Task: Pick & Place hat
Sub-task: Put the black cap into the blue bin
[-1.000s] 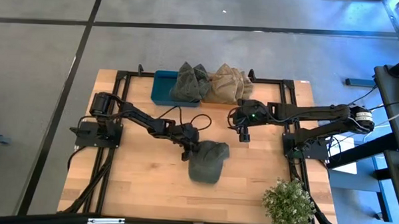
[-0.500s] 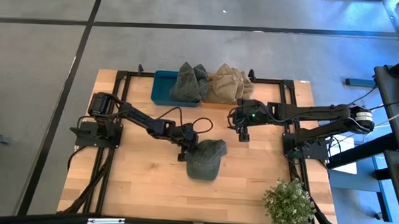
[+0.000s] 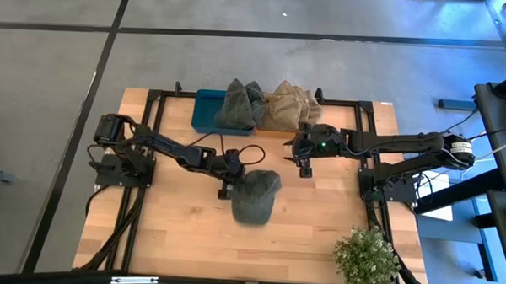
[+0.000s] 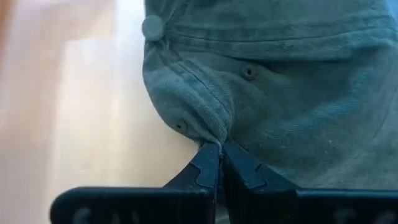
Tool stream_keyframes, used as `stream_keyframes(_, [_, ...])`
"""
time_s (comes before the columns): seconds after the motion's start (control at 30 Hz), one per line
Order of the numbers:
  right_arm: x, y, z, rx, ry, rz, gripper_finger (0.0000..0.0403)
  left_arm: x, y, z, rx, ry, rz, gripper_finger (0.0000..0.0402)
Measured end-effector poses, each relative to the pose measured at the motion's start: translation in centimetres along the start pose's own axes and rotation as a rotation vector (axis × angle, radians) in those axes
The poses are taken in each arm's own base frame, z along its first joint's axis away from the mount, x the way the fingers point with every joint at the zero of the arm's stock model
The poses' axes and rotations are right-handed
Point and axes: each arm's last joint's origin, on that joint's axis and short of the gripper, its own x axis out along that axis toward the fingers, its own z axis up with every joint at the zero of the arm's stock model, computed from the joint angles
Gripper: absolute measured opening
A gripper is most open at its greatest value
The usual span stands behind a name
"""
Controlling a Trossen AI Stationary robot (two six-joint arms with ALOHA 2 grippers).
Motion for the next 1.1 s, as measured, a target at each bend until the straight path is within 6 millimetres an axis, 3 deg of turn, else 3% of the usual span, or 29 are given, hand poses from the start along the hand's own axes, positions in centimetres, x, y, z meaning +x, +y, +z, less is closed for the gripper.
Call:
stream_keyframes(0.2, [0.0,0.0,0.8,0.013,-0.110,0.066,0.0213,-1.6,0.3,0.8,0.096,-0.035,0.138,0.0004])
stream_keyframes(0.4, [0.0,-0.1,0.7,0.229,-0.100,0.138,0.0213,-3.4,-0.6,1.8,0.266,-0.063,0.331,0.0004])
stream_keyframes(0.53, [0.0,-0.1,0.3,0.275,-0.070,0.166,0.0213,-4.3,-1.4,2.3,0.356,-0.084,0.398,0.0004])
stream_keyframes(0.8, [0.8,0.2,0.2,0.042,-0.093,0.238,0.0213,-4.6,-2.7,2.9,0.436,-0.156,0.325,0.0004])
stream_keyframes(0.97, [2.6,0.6,0.1,0.007,-0.146,0.376,0.0213,-4.6,-2.8,3.1,0.427,-0.186,0.299,0.0004])
stream_keyframes(1.1, [3.5,0.7,-0.3,-0.006,-0.129,0.381,0.0213,-4.7,-2.9,3.3,0.439,-0.214,0.282,0.0004])
